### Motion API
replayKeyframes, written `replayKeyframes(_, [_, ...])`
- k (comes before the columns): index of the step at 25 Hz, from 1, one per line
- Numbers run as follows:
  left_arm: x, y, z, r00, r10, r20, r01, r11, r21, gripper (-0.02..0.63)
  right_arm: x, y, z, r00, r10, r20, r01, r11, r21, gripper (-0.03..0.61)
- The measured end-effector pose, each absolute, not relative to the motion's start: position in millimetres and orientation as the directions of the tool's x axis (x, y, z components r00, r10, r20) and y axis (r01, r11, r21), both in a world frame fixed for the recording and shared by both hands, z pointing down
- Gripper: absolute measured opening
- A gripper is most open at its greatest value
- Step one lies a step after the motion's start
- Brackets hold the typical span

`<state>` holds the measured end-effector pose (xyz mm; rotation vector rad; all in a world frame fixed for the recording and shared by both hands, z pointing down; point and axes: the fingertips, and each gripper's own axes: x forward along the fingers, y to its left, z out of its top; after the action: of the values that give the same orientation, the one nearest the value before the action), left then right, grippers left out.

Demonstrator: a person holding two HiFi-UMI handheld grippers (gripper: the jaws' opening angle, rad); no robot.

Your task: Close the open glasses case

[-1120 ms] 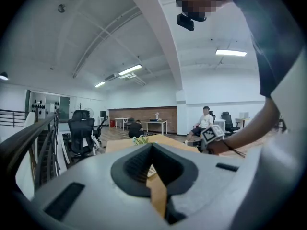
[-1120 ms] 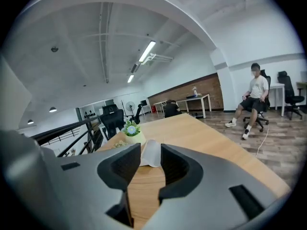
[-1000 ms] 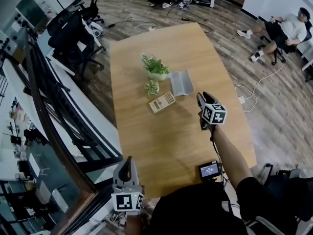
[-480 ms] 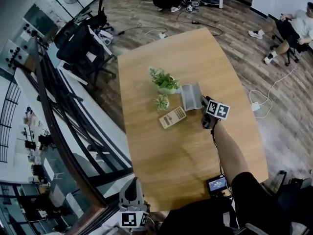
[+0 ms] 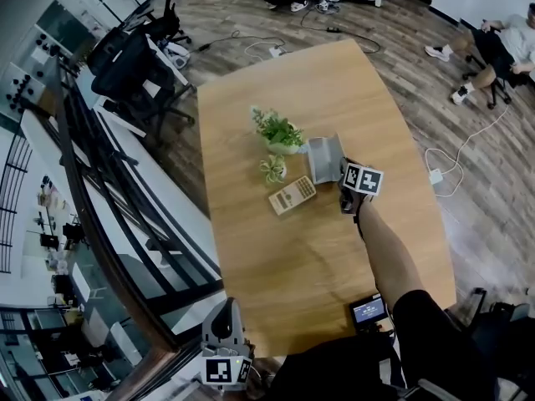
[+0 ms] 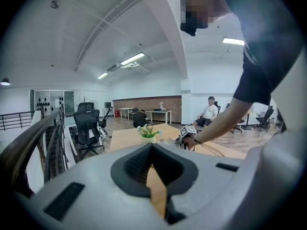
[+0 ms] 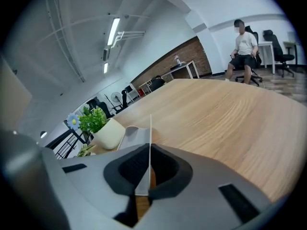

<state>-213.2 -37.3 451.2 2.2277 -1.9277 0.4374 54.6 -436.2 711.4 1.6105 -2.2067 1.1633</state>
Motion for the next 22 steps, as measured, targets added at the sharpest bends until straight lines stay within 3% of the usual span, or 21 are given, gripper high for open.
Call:
replayKeyframes(6, [-219,-33,452,0.113,-0.939,0.325,-0.988,-0.141,-0.066,0.0,55,-438,706,-0.334,-0.734,0.592,-0.929,0.149,-0.339,0.018])
replayKeyframes(11, [-219,-33,454,0.119,-0.938,0.326,-0.987,-0.147,-0.062,0.0,50,-439,690,-0.173,-0.751,0.637,-0.937,0.326,0.129,0.018])
replayKeyframes(13, [-216,-33,455,0.124,-0.937,0.328,-0.986,-0.152,-0.061,0.0,41,-437,687,-0.097,-0.767,0.634,-0.81,0.431,0.398,0.018])
replayKeyframes(16, [-213,-35,456,0.138,-0.934,0.33,-0.985,-0.166,-0.057,0.0,22,-431,681,-0.017,-0.828,0.56,-0.453,0.506,0.734,0.02])
replayKeyframes(18, [-211,-37,458,0.144,-0.932,0.333,-0.984,-0.17,-0.049,0.0,13,-426,683,-0.01,-0.843,0.537,-0.311,0.513,0.8,0.031])
replayKeyframes(22, [-213,-36,461,0.145,-0.929,0.341,-0.985,-0.167,-0.035,0.0,1,-413,698,-0.045,-0.816,0.577,-0.264,0.566,0.781,0.075])
